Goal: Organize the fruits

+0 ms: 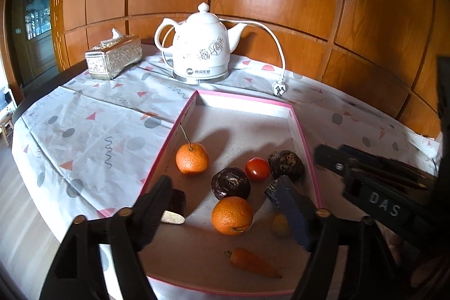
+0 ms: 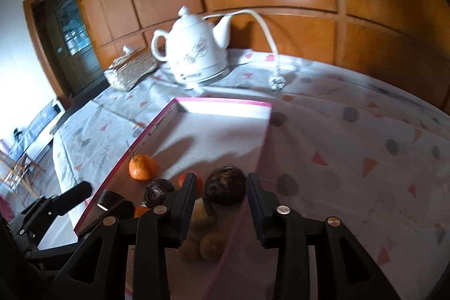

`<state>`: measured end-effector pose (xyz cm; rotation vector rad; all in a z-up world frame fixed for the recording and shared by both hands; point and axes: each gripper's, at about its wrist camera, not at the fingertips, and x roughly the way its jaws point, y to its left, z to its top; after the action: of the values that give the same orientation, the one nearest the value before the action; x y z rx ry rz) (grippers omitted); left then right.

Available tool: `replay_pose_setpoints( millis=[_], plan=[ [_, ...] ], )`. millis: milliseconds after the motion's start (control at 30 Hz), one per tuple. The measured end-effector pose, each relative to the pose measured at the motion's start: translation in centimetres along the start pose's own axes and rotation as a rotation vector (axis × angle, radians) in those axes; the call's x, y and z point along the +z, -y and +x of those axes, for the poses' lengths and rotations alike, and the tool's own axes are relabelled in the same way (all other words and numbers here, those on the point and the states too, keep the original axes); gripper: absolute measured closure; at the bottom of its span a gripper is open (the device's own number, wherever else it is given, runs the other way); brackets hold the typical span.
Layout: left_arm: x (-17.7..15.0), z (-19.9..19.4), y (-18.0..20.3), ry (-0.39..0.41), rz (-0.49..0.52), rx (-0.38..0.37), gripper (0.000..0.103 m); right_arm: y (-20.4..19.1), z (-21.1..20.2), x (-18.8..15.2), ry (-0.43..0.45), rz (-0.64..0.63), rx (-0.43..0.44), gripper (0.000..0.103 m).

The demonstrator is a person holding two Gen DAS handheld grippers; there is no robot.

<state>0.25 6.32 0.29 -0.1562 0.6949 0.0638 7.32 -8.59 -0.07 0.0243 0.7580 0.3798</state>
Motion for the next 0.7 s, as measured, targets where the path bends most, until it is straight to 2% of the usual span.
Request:
replay_pose_setpoints(
  millis=[167,233,467,700],
  plan=[
    [-0.1,-1.1,0.0,0.028,-0.003,0.020,0.010,1.3,-1.9,-1.4,0.032,0.042,-0.099,0.059],
    [-0.2,-1.5,0.1,0.032,-0.003,0.028,0.001,1.7,-2.2,-2.2,0.025,0.052,-0.127,0.059],
    [-0.3,-2.3,0.4,0.040,-0.002,0.030,0.000,2.0,-2.0,-4.3,-0.017,0.065,-0.151,0.059],
    [-0.5,-2.8,1.1,0.045,0.010,0.056,0.000,1.7,-2.7,-4.6,-0.003,0.054,-0.148,0.059]
  ],
)
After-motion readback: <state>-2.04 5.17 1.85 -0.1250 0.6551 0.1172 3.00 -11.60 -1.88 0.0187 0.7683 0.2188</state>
